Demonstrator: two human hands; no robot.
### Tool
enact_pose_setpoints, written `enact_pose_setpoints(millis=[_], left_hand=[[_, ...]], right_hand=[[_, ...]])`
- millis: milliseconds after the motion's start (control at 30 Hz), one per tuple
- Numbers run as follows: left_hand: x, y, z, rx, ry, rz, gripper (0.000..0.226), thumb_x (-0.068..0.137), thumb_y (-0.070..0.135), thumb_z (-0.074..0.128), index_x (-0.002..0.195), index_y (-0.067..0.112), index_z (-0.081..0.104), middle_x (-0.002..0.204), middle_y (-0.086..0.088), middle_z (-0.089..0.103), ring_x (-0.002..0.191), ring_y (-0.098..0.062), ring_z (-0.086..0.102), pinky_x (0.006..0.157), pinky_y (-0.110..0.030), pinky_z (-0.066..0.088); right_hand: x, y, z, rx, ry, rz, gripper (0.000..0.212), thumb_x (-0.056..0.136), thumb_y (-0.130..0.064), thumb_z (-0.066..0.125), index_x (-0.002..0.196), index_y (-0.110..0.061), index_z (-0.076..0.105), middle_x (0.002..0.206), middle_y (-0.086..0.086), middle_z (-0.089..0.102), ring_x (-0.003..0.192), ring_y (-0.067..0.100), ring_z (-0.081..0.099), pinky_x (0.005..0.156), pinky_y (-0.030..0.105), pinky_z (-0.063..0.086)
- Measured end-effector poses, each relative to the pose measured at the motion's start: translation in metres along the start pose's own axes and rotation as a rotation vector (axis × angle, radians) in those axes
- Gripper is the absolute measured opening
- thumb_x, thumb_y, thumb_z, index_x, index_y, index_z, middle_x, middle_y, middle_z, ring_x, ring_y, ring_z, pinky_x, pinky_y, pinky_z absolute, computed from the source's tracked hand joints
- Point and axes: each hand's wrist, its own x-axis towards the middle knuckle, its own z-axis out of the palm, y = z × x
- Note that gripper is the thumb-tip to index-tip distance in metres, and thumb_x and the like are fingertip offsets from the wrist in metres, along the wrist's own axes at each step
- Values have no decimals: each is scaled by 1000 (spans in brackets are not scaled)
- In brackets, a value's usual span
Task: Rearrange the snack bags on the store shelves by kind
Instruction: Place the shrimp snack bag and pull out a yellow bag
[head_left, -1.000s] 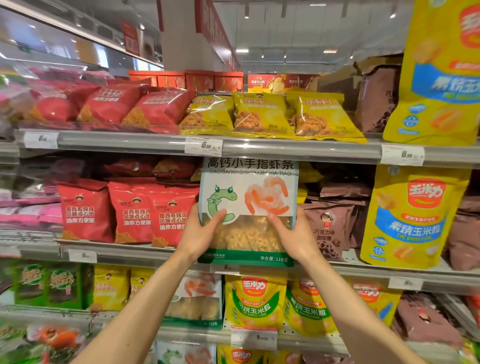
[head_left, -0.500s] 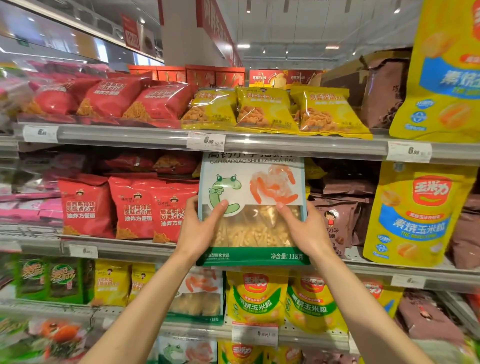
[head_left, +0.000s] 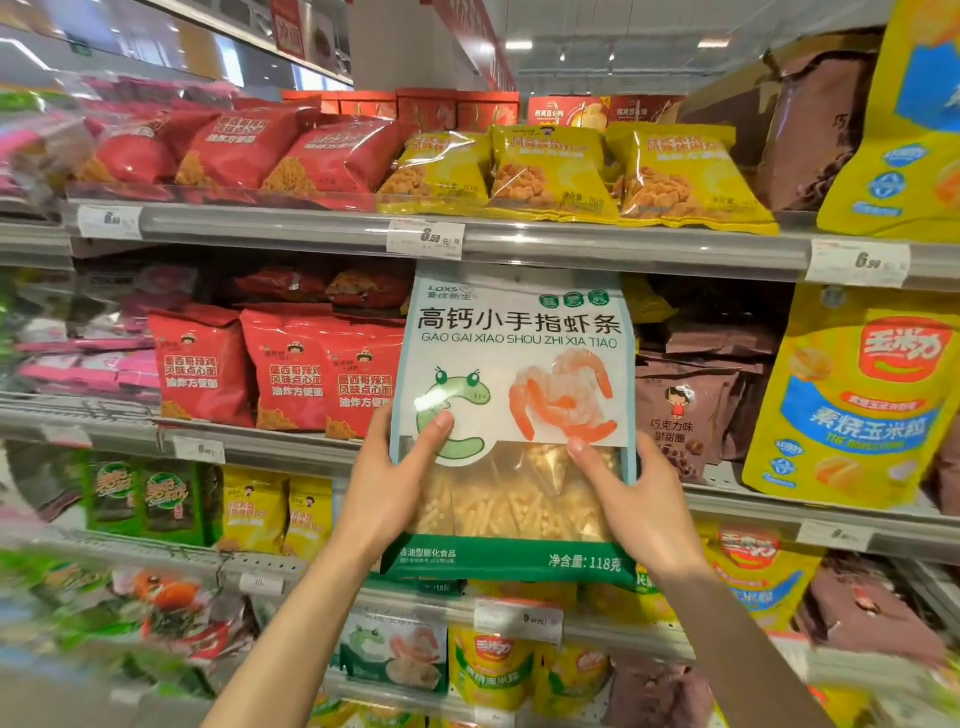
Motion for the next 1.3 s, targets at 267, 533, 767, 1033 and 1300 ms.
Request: enact_pose_setpoints(millis=[267, 533, 767, 1033, 1300], left_hand=[[-60, -25, 5, 5, 50, -120, 57, 87, 51, 71, 138, 32, 54, 116, 21, 73, 104, 7, 69, 101, -32, 55], [-91, -53, -12, 37, 106, -210, 58, 91, 50, 71, 144, 35, 49, 122, 21, 71, 105, 10, 68, 86, -13, 53], [-93, -75, -57, -27, 98, -240, 59, 91, 44, 74, 143, 31, 50, 113, 21, 76, 105, 4, 71, 103, -35, 54], [-79, -117, -188, -34, -9, -230, 71, 85, 49, 78, 146, 34, 46, 113, 26, 73, 103, 8, 70, 103, -37, 55], [-66, -166, -343, -15, 85, -274, 59, 85, 54, 78, 137, 37, 53, 119, 18, 74, 111, -3, 70, 101, -42, 56]], right_hand=[[-37, 46, 1, 5, -63, 94, 33, 88, -51, 71, 116, -38, 64, 103, -22, 70, 97, -4, 64, 80, 26, 49], [-61, 64, 23, -48, -164, 109, 43, 88, -57, 68, 125, -36, 57, 110, -20, 65, 102, 1, 61, 78, 26, 47], [-82, 55, 64, -49, -184, 138, 35, 89, -55, 68, 118, -39, 57, 106, -23, 64, 100, -3, 60, 73, 24, 47], [-131, 27, 185, -26, -84, 166, 30, 85, -49, 74, 110, -42, 61, 91, -32, 69, 87, -8, 66, 73, 25, 53], [-163, -18, 337, -15, -166, 168, 39, 81, -57, 77, 115, -47, 60, 107, -27, 71, 106, 1, 66, 98, 46, 56]])
